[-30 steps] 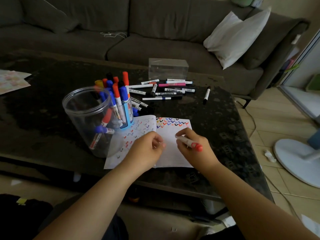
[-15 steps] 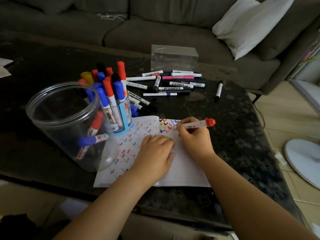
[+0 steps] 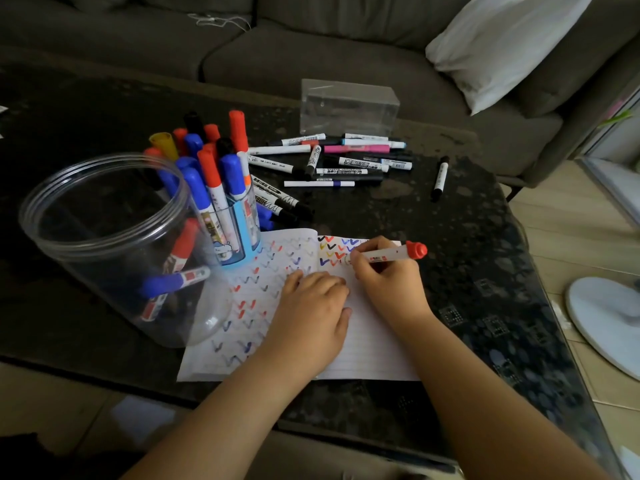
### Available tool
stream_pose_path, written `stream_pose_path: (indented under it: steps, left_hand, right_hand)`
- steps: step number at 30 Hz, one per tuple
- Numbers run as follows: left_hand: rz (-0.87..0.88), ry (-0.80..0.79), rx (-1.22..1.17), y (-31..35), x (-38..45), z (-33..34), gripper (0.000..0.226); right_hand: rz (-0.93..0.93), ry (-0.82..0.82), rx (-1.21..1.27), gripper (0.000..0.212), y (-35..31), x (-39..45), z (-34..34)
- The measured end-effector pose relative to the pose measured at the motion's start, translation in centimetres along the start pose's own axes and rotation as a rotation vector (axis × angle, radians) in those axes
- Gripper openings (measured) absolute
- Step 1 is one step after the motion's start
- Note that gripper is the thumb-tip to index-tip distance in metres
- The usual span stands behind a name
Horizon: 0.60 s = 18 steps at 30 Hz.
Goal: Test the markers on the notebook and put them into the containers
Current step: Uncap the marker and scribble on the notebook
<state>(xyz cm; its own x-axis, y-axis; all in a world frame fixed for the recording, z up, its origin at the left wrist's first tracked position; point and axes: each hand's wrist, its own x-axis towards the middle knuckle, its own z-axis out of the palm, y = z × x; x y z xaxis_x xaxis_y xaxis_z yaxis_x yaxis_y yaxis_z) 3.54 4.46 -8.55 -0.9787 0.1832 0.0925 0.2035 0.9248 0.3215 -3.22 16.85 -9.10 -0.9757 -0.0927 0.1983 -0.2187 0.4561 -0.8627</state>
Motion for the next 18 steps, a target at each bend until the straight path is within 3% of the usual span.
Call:
stream_pose_path:
  steps: [7,15,18]
  left_hand:
    - [0.004,0.033,-0.013,0.01,-0.04,0.12,0.039]
    - [0.008,0.051,-0.01,-0.15,0.09,0.19,0.039]
    - [-0.02,0.106,-0.13,-0.06,-0.09,0.03,0.037]
  right_hand:
    - [0.032,0.007,0.008,0.016,-0.09,-0.14,-0.08]
    - [0.046,0.046,-0.011,0.012,0.24,0.03,0.04]
    - [0.033,0.091,0.042,0.007,0.24,-0.14,-0.18]
